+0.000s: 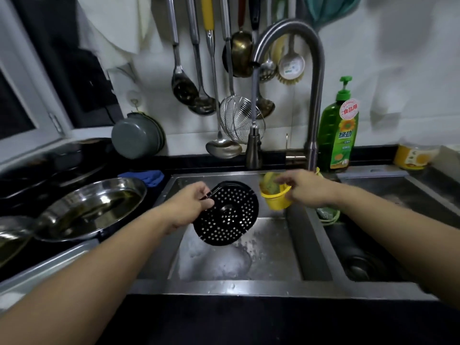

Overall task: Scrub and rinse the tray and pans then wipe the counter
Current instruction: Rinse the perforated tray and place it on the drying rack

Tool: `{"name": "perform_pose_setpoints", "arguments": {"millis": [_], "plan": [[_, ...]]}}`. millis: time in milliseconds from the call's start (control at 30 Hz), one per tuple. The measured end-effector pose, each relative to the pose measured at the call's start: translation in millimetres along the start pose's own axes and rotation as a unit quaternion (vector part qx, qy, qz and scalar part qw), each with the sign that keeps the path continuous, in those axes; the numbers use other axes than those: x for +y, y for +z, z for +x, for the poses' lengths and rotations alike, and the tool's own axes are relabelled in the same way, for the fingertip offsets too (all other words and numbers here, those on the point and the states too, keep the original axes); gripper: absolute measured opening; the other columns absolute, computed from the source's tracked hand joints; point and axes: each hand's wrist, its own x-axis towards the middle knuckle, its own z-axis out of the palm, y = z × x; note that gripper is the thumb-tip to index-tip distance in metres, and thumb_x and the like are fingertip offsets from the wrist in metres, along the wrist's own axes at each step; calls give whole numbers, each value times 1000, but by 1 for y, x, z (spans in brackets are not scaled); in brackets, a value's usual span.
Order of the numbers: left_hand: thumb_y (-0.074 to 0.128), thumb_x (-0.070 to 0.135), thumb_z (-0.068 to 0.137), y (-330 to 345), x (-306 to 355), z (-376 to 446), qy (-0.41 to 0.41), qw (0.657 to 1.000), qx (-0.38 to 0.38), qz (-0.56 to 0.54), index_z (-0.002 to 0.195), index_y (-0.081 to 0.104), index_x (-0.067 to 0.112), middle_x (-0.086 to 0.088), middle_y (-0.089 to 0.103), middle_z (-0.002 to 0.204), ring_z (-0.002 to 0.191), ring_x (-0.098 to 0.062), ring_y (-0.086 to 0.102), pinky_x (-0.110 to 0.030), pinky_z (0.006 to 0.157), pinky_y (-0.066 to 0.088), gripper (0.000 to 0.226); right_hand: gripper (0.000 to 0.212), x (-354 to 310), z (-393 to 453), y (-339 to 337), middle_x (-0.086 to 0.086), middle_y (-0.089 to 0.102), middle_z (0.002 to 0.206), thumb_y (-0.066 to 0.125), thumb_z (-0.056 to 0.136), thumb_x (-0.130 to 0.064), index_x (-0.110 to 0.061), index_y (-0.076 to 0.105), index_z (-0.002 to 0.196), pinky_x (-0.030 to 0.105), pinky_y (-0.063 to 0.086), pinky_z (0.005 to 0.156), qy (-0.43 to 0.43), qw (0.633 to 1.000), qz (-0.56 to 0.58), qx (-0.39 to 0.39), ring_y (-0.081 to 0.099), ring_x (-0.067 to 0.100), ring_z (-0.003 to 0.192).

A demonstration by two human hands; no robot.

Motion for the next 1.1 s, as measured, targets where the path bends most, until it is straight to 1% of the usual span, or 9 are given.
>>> {"name": "perform_pose_setpoints", "arguments": {"millis": [133,233,333,433,567,700,833,933,1100], "plan": [[66,8,96,6,38,-35,119,986,11,115,86,50,22,6,61,76,68,-7,51,-29,65,43,24,64,-47,-36,-1,-16,53,134,74,90,-17,-31,48,146,26,43,101,-85,991,102,-22,51,5,123],[65,16,97,10,48,-68,193,962,37,190,86,46,29,5,64,79,71,-10,55,-34,71,46,25,13,-65,-65,10,-11,68,96,67,94,-19,-32,67,96,28,47,76,-160,986,-39,13,63,5,87],[64,21,99,13,32,-93,170,943,35,285,115,52,40,8,64,126,110,-14,61,-40,93,52,28,24,-58,-82,36,4,74,97,67,87,-8,-23,73,105,37,55,72,-202,947,-205,140,70,26,89],[62,15,97,10,-2,-109,48,917,23,396,153,36,33,6,29,163,145,-19,35,-37,112,40,64,26,-49,-89,57,11,71,103,57,90,-8,-19,69,111,33,49,71,-126,948,-288,42,67,34,98],[53,20,95,-1,-24,-115,-55,936,35,346,134,62,30,0,61,138,122,-20,58,-34,96,50,41,18,-37,-84,71,11,71,98,60,97,-29,-17,69,107,34,44,66,-49,971,-197,126,66,32,91],[52,21,100,16,-14,-114,-54,949,20,309,126,67,26,0,65,132,118,-19,61,-29,92,48,31,18,-34,-90,68,14,67,101,60,97,-27,-15,68,106,39,50,75,-21,984,-171,36,63,36,98],[54,27,102,49,1,-105,5,960,40,277,124,69,25,4,67,129,115,-16,63,-29,92,49,26,28,-13,-112,58,7,75,107,63,91,-14,-22,74,116,40,57,84,-140,963,-163,162,68,31,100],[54,35,103,80,6,-95,27,966,19,257,113,73,23,5,72,117,107,-15,63,-30,92,49,25,50,24,-134,50,8,72,121,72,75,6,-11,73,122,41,55,98,-215,926,-185,250,68,26,113],[53,42,103,119,7,-73,7,964,-32,265,82,64,24,1,70,96,92,-19,62,-31,80,47,30,59,111,-155,13,15,67,130,74,74,9,-7,66,130,43,48,105,-45,920,-264,287,61,33,124]]}}
